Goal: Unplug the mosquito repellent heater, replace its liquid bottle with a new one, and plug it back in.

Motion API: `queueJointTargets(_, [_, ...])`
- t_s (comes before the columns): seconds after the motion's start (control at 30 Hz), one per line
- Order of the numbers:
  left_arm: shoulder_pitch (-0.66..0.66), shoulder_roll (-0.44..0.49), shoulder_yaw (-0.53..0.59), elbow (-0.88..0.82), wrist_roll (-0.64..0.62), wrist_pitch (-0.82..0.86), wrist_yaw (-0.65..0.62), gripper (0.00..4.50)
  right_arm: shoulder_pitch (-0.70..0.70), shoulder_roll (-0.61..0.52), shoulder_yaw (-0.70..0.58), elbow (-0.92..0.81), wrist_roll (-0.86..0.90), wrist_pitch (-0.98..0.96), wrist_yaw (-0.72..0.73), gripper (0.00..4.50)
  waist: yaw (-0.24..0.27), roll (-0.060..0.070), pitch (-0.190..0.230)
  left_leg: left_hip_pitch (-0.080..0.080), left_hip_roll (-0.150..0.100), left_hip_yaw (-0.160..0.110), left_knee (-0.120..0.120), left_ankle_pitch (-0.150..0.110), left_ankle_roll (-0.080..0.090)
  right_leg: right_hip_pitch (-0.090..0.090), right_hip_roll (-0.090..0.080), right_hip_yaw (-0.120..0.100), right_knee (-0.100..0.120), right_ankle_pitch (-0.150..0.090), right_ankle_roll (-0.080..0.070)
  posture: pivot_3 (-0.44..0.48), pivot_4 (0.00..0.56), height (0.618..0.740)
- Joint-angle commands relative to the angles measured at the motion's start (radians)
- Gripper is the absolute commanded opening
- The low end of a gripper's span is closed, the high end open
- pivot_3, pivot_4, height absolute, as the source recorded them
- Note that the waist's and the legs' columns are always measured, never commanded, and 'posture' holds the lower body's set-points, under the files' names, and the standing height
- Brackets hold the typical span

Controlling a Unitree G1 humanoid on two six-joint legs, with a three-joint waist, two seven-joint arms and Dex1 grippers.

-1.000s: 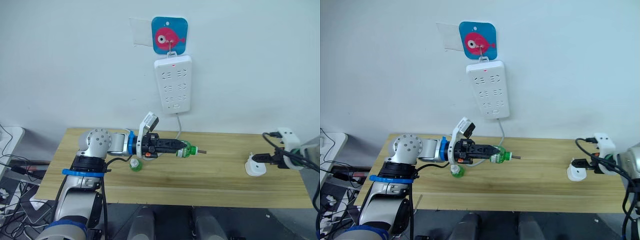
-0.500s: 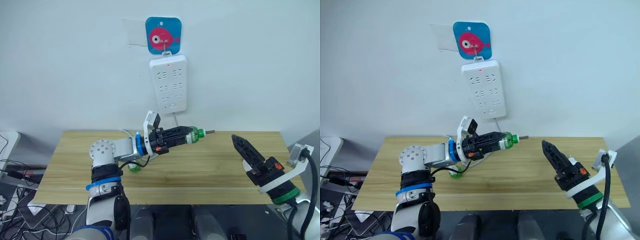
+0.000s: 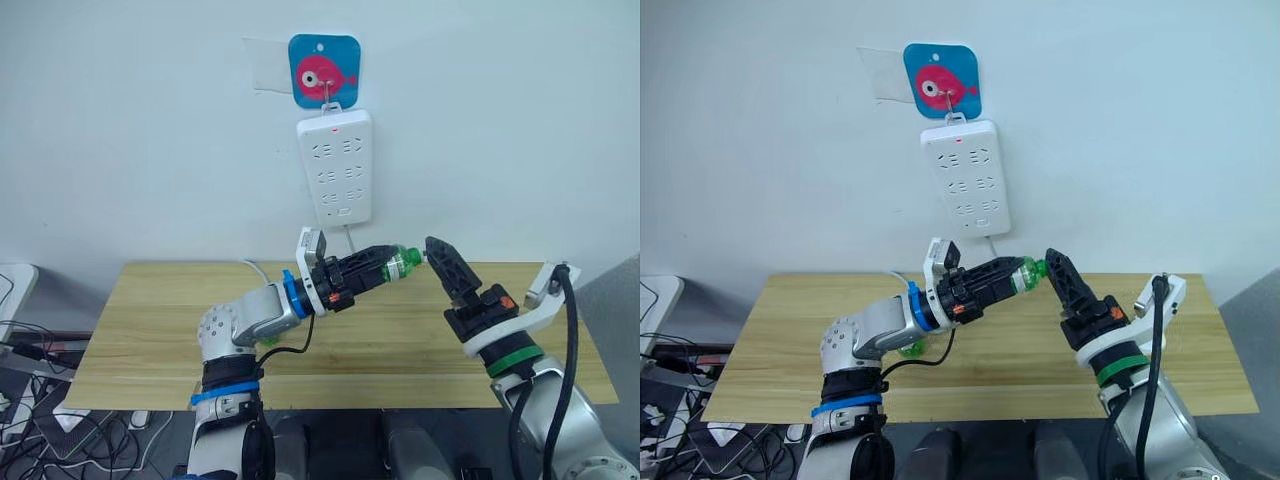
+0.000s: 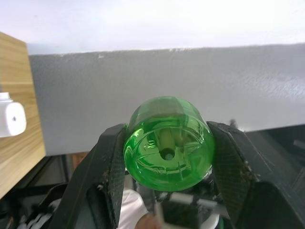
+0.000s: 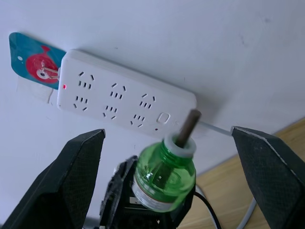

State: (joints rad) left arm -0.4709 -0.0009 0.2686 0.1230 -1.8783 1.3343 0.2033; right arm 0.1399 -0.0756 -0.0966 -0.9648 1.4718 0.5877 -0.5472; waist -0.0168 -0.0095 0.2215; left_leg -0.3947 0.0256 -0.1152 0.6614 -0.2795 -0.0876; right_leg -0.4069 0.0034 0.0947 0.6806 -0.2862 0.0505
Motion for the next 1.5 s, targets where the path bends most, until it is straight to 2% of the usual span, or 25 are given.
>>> queueJointTargets(0.03, [0.023, 0.014, -0.066, -0.076, -0.094, -0.073, 0.033, 2.25, -0.003, -0.026, 0.04, -0.008, -0.002, -0.053, 0.008, 4.44, 0.002, 0.0, 0.0, 0.0, 0.0, 0.0, 0.0, 0.0, 0.0, 0.0, 0.0, 0.0, 0.0, 0.0, 0.0, 0.089, 0.212, 0.74])
queueJointTargets(0.5, [0.063, 0.02, -0.143, -0.142, -0.094, -0.15, 0.013, 2.25, -0.059, -0.071, 0.123, 0.045, 0.029, -0.176, 0.0, 4.44, 0.011, 0.0, 0.0, 0.0, -0.001, 0.0, 0.0, 0.0, 0.0, 0.0, 0.001, 0.0, 0.0, 0.0, 0.0, 0.098, 0.222, 0.74])
queueJointTargets(0.6, [0.067, 0.02, -0.148, -0.144, -0.094, -0.153, 0.011, 2.25, -0.056, -0.082, 0.132, 0.047, 0.03, -0.189, -0.001, 3.84, 0.013, 0.0, 0.0, 0.0, -0.001, 0.0, 0.0, 0.0, 0.001, 0.0, 0.001, 0.0, -0.001, 0.0, 0.0, 0.096, 0.221, 0.74])
queueJointTargets(0.87, [0.068, 0.032, -0.162, -0.141, -0.094, -0.146, -0.009, 2.25, -0.054, -0.109, 0.149, 0.049, 0.034, -0.219, -0.001, 0.94, 0.013, 0.0, 0.0, 0.0, -0.001, 0.0, 0.0, -0.001, 0.001, 0.0, 0.001, 0.0, -0.001, 0.0, 0.0, 0.094, 0.219, 0.74])
queueJointTargets(1.03, [0.073, 0.057, -0.175, -0.155, -0.094, -0.138, -0.038, 2.25, -0.049, -0.124, 0.153, 0.049, 0.041, -0.23, 0.001, 0.88, 0.013, 0.0, 0.0, 0.0, -0.001, 0.0, 0.0, -0.001, 0.001, 0.0, 0.001, 0.0, -0.001, 0.0, 0.0, 0.096, 0.219, 0.74])
queueJointTargets(1.1, [0.075, 0.071, -0.182, -0.162, -0.094, -0.133, -0.061, 2.97, -0.051, -0.125, 0.151, 0.052, 0.043, -0.238, 0.003, 0.88, 0.013, 0.0, 0.0, 0.0, -0.001, 0.0, 0.0, -0.001, 0.001, 0.0, 0.001, 0.0, -0.001, 0.0, 0.0, 0.098, 0.22, 0.74])
queueJointTargets(1.27, [0.054, 0.123, -0.187, -0.134, -0.094, -0.112, -0.116, 4.47, -0.057, -0.151, 0.123, 0.061, 0.074, -0.256, 0.005, 0.88, 0.014, 0.0, 0.0, 0.0, -0.001, 0.0, 0.0, -0.001, 0.001, 0.0, 0.001, 0.0, -0.001, 0.0, 0.0, 0.105, 0.219, 0.74])
queueJointTargets(1.33, [0.03, 0.175, -0.187, -0.11, -0.094, -0.083, -0.153, 4.5, -0.063, -0.181, 0.094, 0.07, 0.099, -0.258, 0.009, 0.88, 0.014, 0.0, 0.0, 0.0, -0.001, 0.0, -0.001, -0.001, 0.002, 0.0, 0.001, 0.0, -0.001, 0.0, 0.0, 0.113, 0.221, 0.74])
queueJointTargets(1.43, [-0.052, 0.378, -0.202, -0.133, -0.046, 0.045, -0.299, 4.5, -0.1, -0.319, -0.008, 0.142, 0.112, -0.213, 0.062, 0.88, 0.011, -0.002, 0.004, 0.0, 0.0, 0.0, -0.001, -0.002, 0.003, 0.0, 0.002, 0.0, -0.001, 0.0, 0.0, 0.128, 0.227, 0.74])
queueJointTargets(1.5, [-0.079, 0.463, -0.229, -0.223, 0.127, 0.052, -0.435, 4.5, -0.132, -0.393, -0.044, 0.208, 0.07, -0.188, 0.099, 0.88, 0.012, -0.003, 0.005, 0.0, 0.0, 0.0, -0.001, -0.002, 0.004, -0.001, 0.003, 0.001, -0.001, 0.0, 0.0, 0.14, 0.23, 0.74])
